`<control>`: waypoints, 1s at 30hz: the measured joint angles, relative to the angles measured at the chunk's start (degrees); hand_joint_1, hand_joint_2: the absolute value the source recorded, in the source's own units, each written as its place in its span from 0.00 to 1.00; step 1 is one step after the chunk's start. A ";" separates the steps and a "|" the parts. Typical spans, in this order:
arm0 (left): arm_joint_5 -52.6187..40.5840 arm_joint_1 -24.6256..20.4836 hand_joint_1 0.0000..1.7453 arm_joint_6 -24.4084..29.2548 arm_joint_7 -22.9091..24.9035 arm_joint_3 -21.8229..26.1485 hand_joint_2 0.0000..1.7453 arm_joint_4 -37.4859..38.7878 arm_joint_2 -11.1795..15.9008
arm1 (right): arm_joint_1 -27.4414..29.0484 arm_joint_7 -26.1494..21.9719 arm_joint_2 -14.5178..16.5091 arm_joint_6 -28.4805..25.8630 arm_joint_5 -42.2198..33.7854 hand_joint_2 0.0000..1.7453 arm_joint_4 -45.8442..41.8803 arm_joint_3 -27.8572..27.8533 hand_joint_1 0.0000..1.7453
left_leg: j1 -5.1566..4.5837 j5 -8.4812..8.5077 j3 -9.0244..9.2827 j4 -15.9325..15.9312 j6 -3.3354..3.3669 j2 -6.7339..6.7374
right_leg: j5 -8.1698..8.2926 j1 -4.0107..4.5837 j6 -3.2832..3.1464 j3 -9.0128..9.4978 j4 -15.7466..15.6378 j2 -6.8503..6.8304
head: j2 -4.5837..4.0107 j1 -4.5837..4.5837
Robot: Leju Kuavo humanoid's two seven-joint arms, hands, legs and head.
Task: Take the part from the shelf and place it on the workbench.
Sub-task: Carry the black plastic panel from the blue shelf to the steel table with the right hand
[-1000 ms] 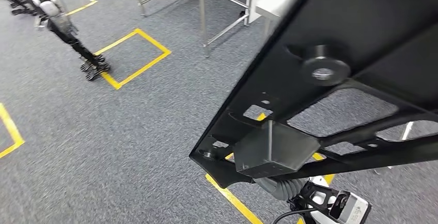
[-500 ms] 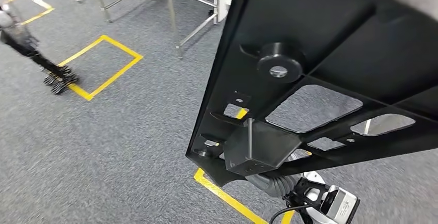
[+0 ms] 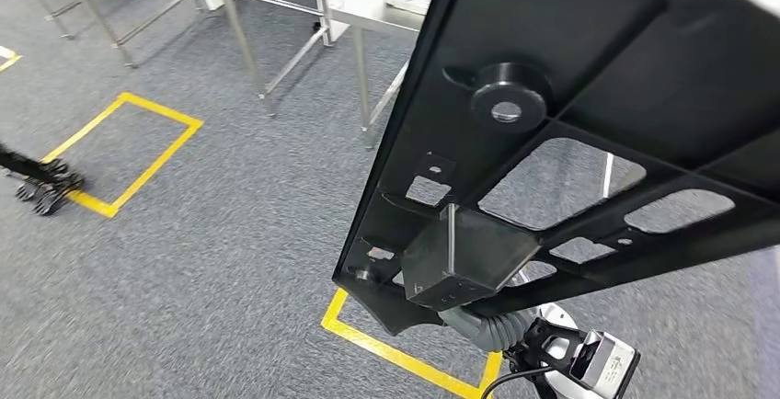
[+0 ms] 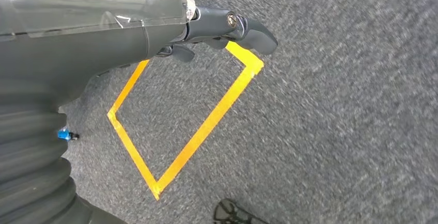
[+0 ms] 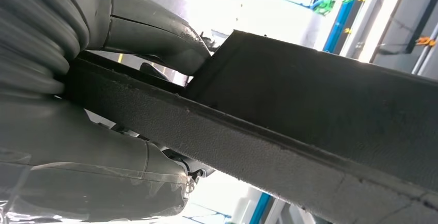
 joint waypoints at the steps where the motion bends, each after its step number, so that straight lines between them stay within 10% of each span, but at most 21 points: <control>1: 0.00 0.11 0.00 -0.22 -0.18 0.01 1.00 0.00 -0.02 | 0.18 -0.04 -0.01 0.00 -0.01 1.00 0.10 -0.01 0.97 | 0.00 -0.40 -1.23 2.31 -0.06 -0.24 | 0.01 0.04 -0.02 -0.02 0.05 0.75 | 0.00 0.00; 3: 0.01 0.20 0.00 -0.65 -0.56 0.03 1.00 0.00 -0.08 | 0.44 -0.33 -0.02 0.01 -0.04 1.00 0.32 -0.01 0.97 | 0.01 2.32 -0.43 -0.10 0.07 -0.48 | 0.00 0.06 0.02 0.07 0.21 2.22 | 0.00 0.00; 6: 0.17 0.14 0.00 -0.89 -1.03 0.22 1.00 0.00 -0.09 | 0.49 -1.07 -0.04 0.13 -0.16 1.00 0.52 -0.02 0.97 | 0.09 7.61 4.62 -11.68 0.76 -3.48 | -0.03 0.10 0.59 -0.04 0.56 4.24 | 0.00 0.01; 10: 0.41 -0.09 0.00 -0.98 -1.23 0.83 1.00 -0.01 -0.11 | 0.55 -1.28 -0.15 0.39 -0.21 1.00 0.71 -0.07 0.97 | -0.08 8.29 5.56 -14.20 2.12 -3.20 | 0.35 -0.13 2.04 -0.88 0.70 5.83 | 0.00 0.01; 14: 0.39 -0.06 0.00 -1.14 -1.30 1.11 1.00 -0.02 -0.16 | -0.22 -1.41 -0.42 0.56 -0.49 1.00 0.91 -0.19 0.97 | 0.11 8.86 5.52 -14.95 3.33 -0.50 | -4.98 0.05 2.88 -5.43 9.68 0.06 | 0.00 0.02; 17: 0.39 0.21 0.00 -1.21 -1.28 1.22 1.00 -0.02 -0.17 | -0.44 -1.34 -0.44 0.58 -0.91 1.00 1.25 -0.20 0.97 | 0.00 8.77 5.32 -14.83 3.36 1.69 | -7.46 -0.31 3.24 -9.16 17.50 -0.90 | 0.00 0.02; 21: 0.19 0.08 0.00 -1.53 -1.29 1.33 1.00 -0.02 -0.24 | -0.69 -0.93 -0.42 0.58 -0.91 1.00 1.44 -0.15 0.97 | -0.24 8.23 5.55 -14.44 2.71 3.84 | -1.52 -0.17 2.72 -2.09 5.37 -4.10 | 0.00 0.02; 25: 0.04 0.04 0.00 -1.79 -1.32 1.55 1.00 -0.02 -0.28 | -0.91 -0.81 -0.34 0.35 -0.17 1.00 1.48 -0.05 0.97 | -0.62 7.69 5.90 -14.12 1.37 5.40 | -0.81 0.19 1.47 -0.09 0.89 -4.55 | 0.00 -0.03; 30: 0.11 0.17 0.00 -2.25 -1.34 2.09 1.00 -0.02 -0.40 | -1.33 -0.94 -0.31 0.30 0.34 1.00 1.53 0.15 0.97 | 0.02 0.98 0.56 -2.09 0.23 0.11 | -0.59 0.01 0.05 0.01 0.48 -2.86 | 0.00 -0.03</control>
